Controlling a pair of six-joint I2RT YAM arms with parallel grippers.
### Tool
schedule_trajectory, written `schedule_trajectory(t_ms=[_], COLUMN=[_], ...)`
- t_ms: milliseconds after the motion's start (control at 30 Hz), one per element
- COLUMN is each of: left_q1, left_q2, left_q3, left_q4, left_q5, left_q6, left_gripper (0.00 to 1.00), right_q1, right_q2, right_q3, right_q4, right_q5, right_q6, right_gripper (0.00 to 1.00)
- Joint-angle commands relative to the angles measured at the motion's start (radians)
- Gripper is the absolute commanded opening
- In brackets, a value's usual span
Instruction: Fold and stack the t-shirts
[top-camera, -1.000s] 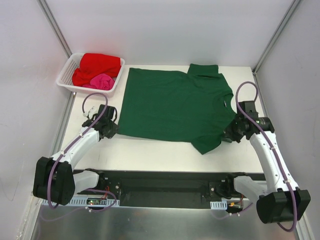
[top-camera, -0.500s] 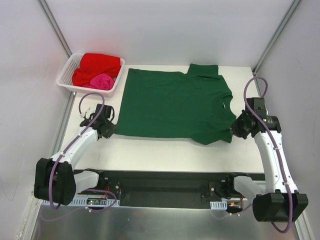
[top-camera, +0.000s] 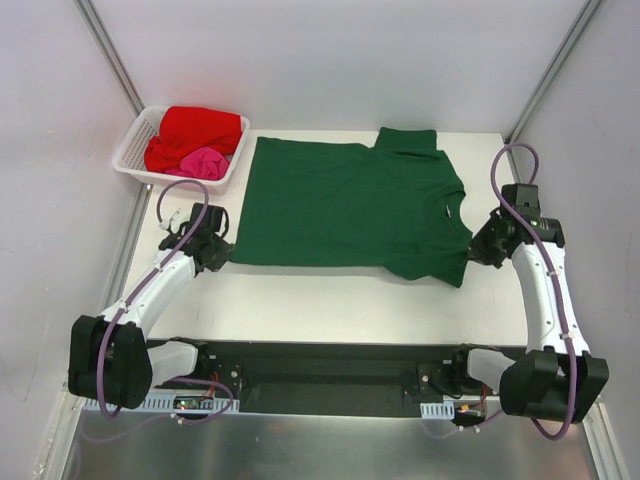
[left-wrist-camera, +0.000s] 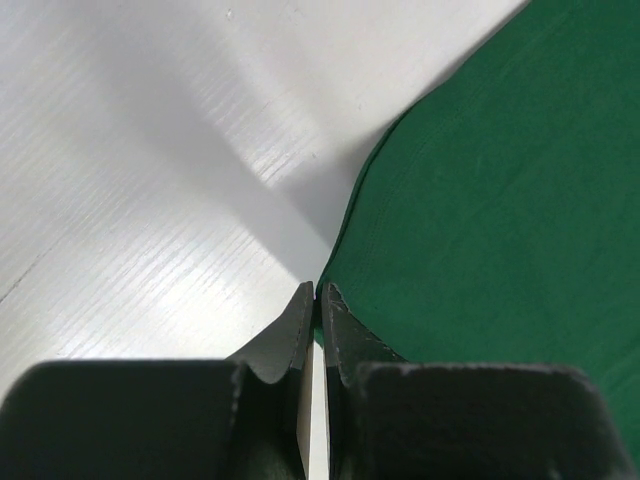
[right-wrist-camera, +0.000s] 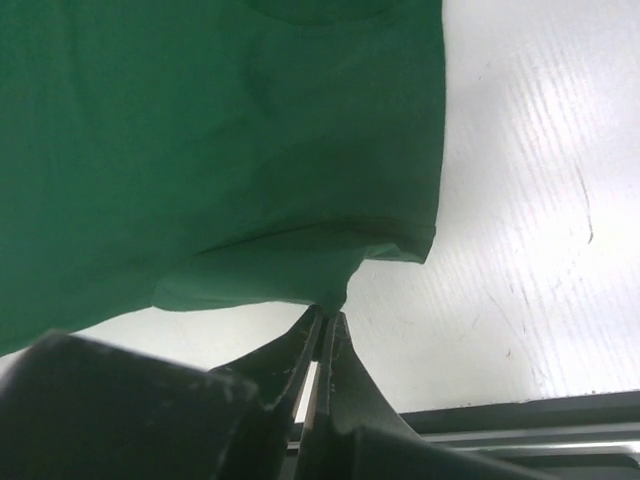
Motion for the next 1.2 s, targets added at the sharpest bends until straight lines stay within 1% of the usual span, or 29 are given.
schedule_trajectory(t_ms=[0, 233, 267, 400, 533, 767, 967, 1167], left_q1=[0.013, 0.014, 0.015, 0.013, 0.014, 0.013, 0.013, 0.013], left_q2=[0.017, 0.043, 0.047, 0.075, 0.100, 0.121, 0.138, 0.139], left_q3=[0.054, 0.081, 0.084, 0.106, 0.144, 0.169, 0.182, 0.176], left_q4=[-0.011, -0.002, -0.001, 0.011, 0.017, 0.037, 0.049, 0.061], left_q5=[-0.041, -0.050, -0.053, -0.064, -0.073, -0.076, -0.064, -0.070], left_q6=[0.018, 0.038, 0.044, 0.069, 0.104, 0.164, 0.181, 0.199], left_gripper=[0.00, 0.00, 0.00, 0.00, 0.00, 0.00, 0.00, 0.00], right_q1=[-0.044, -0.083, -0.084, -0.090, -0.090, -0.090, -0.090, -0.092], right_q2=[0.018, 0.058, 0.063, 0.099, 0.142, 0.181, 0.198, 0.228], right_q3=[0.070, 0.084, 0.086, 0.115, 0.144, 0.170, 0.178, 0.225], right_q4=[0.031, 0.054, 0.063, 0.075, 0.078, 0.080, 0.080, 0.077], right_q5=[-0.009, -0.026, -0.064, -0.084, -0.084, -0.086, -0.066, -0.056], right_q6=[-0.073, -0.122, -0.122, -0.130, -0.160, -0.196, -0.226, -0.246], right_gripper=[0.01, 0.01, 0.01, 0.01, 0.01, 0.01, 0.01, 0.01])
